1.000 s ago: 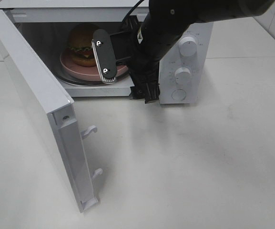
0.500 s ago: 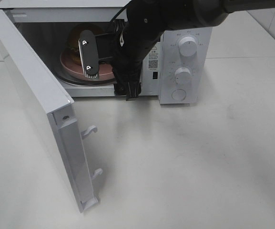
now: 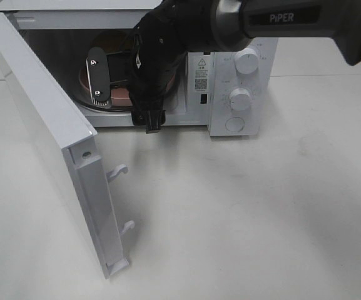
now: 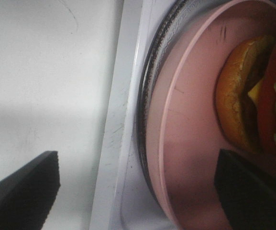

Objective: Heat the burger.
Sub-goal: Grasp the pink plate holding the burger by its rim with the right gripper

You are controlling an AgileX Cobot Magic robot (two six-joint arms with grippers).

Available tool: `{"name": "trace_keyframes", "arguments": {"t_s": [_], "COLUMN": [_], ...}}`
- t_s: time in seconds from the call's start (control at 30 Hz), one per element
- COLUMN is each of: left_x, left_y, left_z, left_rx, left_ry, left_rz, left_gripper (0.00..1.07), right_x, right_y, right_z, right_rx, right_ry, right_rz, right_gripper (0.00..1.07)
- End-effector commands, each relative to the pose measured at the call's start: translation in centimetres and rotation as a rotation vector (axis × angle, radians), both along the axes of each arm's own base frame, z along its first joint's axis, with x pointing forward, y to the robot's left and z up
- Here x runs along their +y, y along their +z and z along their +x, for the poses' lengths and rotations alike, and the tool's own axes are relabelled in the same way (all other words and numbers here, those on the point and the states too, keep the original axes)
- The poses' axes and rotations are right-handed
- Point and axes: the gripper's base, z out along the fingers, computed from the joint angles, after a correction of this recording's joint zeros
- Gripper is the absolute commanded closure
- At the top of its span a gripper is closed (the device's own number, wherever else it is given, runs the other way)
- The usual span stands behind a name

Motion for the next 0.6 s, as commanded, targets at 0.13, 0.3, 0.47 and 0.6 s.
{"name": "trace_keyframes", "arguments": {"t_s": [0.13, 0.3, 0.47, 0.6], "left_x": [-0.1, -0.1, -0.1, -0.1], "left_y": [0.1, 0.1, 0.1, 0.1], "left_z": [-0.3, -0.3, -0.3, -0.3], "left_rx": [-0.027, -0.027, -0.027, -0.027], "left_ry": [0.002, 0.002, 0.002, 0.002], "left_rz": [-0.014, -0.014, -0.014, -0.014], "left_gripper": [0.06, 0.06, 0.06, 0.06], "right_x": [1.1, 1.8, 2.3, 2.5], "right_y": [-0.9, -1.3, -1.6, -2.3], "right_z": [1.1, 1.9, 2.7, 2.8], "right_rx": [0.012, -0.003, -0.016, -0.010], "right_ry": [-0.037, -0.040, -0.044, -0.042], "right_rz": [0.014, 0.029, 0.049, 0.052], "right_gripper": [0.24, 0.25, 0.28, 0.33]}}
